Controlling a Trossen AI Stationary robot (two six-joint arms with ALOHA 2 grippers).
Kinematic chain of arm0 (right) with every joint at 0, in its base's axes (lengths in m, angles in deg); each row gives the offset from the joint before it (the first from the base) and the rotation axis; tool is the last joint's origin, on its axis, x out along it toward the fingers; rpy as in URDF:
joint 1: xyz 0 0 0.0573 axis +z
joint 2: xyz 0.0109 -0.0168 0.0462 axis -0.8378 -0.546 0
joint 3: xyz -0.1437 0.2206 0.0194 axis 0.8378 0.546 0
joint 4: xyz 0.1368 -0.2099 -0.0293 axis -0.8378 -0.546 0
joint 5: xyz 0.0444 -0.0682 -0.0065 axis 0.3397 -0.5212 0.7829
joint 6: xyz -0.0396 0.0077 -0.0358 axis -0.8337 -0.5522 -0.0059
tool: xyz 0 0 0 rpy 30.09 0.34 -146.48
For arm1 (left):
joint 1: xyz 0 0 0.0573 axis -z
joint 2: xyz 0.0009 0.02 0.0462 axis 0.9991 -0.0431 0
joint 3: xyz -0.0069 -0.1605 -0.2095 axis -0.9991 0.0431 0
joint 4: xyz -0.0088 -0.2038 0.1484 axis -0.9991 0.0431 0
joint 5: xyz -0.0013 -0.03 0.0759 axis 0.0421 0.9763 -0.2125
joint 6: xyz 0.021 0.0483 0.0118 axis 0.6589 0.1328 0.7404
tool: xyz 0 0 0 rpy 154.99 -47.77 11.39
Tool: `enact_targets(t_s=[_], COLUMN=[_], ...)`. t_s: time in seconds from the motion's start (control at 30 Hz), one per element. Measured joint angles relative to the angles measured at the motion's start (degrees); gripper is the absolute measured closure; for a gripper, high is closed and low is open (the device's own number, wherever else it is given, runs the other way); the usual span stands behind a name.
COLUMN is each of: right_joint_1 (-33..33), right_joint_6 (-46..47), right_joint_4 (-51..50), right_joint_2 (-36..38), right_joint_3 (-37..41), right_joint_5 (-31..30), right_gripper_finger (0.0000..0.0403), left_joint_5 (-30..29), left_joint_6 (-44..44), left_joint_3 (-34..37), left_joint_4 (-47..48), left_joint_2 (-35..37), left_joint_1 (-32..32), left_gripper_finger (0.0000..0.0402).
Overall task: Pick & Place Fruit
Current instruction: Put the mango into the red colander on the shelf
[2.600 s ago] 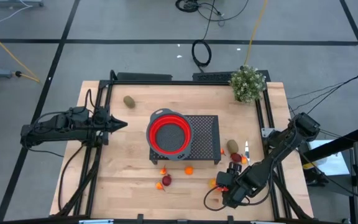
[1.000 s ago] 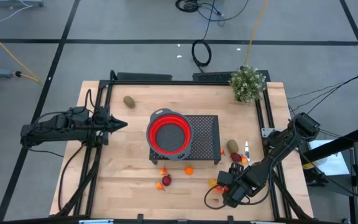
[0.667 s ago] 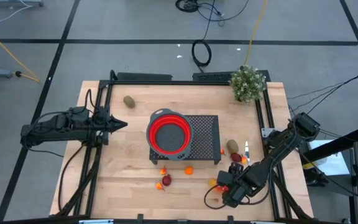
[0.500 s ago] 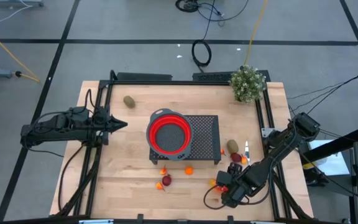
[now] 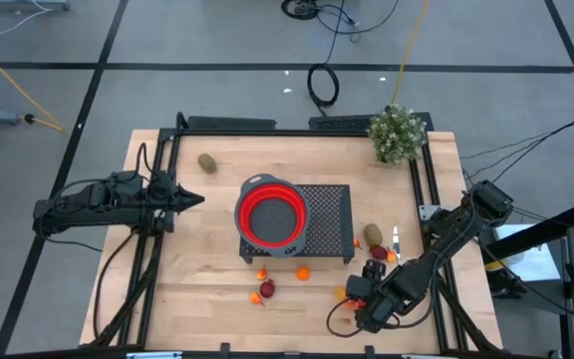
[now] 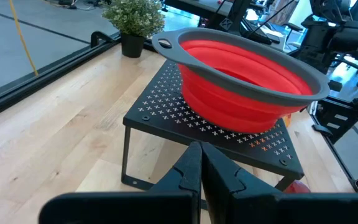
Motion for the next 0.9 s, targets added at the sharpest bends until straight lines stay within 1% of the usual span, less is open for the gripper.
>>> enact_targets(t_s=[0.17, 0.77, 0.9], right_joint_1=[0.02, 0.02, 0.02], right_joint_6=[-2.73, -3.88, -3.86], right_joint_4=[0.78, 0.98, 5.37], right_joint_2=[0.00, 0.00, 0.04], right_joint_3=[0.00, 0.07, 2.81], right_joint_5=[0.07, 0.23, 0.34], right_gripper_finger=[0.0025, 0.0025, 0.0025], left_joint_5=[0.00, 0.00, 0.00], left_joint_6=[0.00, 0.02, 0.02], left_joint_3=[0.00, 0.00, 0.00], left_joint_4=[0.00, 0.00, 0.00], left_joint_2=[0.01, 0.00, -0.01], left_joint_1=[-0.02, -0.02, 0.00], left_gripper_finger=[0.0394, 0.0394, 0.0394])
